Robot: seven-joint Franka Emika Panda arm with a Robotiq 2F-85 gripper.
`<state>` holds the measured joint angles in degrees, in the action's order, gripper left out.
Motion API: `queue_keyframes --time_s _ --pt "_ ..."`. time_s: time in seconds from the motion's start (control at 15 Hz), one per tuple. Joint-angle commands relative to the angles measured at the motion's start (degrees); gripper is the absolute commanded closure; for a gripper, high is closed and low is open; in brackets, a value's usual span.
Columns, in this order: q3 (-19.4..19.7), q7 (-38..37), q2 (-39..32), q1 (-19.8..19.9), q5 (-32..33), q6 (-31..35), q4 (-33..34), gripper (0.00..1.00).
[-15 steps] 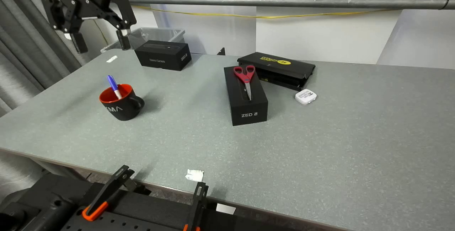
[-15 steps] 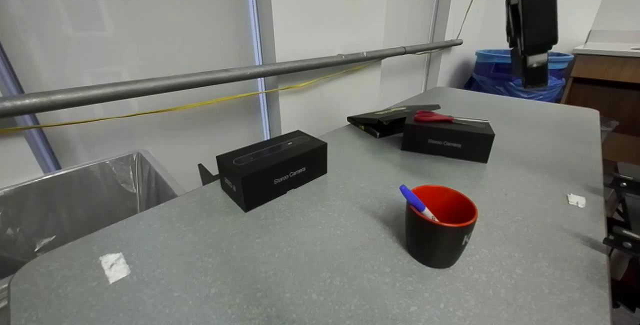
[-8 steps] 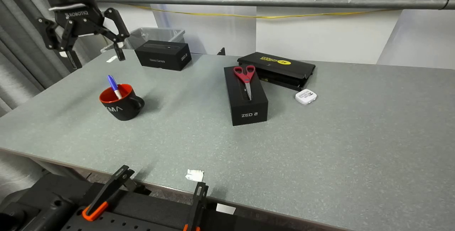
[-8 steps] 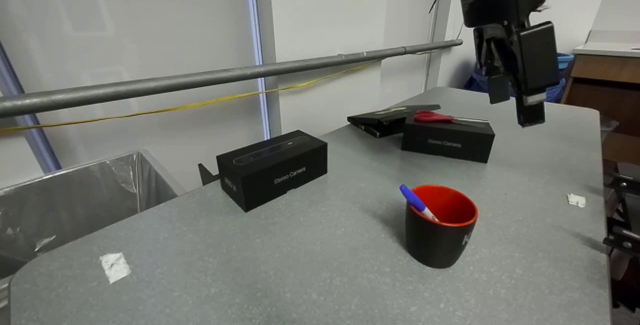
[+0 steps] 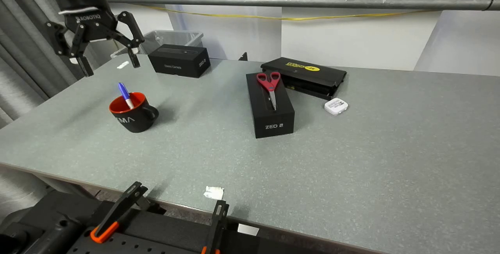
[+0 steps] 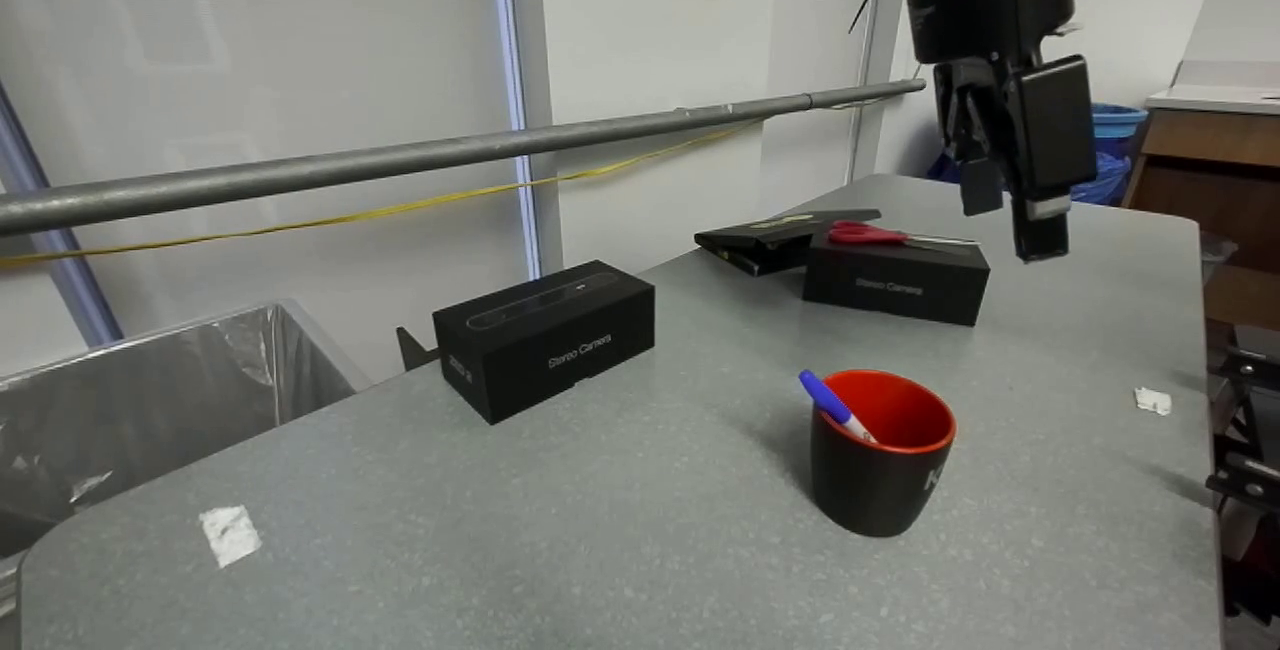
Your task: Move the blue pen from the black mug to the table
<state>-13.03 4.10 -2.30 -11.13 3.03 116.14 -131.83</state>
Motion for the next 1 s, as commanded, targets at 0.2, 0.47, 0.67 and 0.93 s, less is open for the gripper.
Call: queue_keyframes --time_s 0.2,0.47,0.67,0.93 --pt "-0.3 2.1 -7.7 -1.1 1.8 15.0 1.4 0.00" --pt "-1.8 5.0 -9.3 -2.4 1.4 20.8 0.5 0.00" --pt "-2.5 5.8 -10.2 -3.2 1.6 22.4 0.6 0.00" --pt "-2.5 4.9 -9.4 -3.2 0.5 21.0 0.1 0.00"
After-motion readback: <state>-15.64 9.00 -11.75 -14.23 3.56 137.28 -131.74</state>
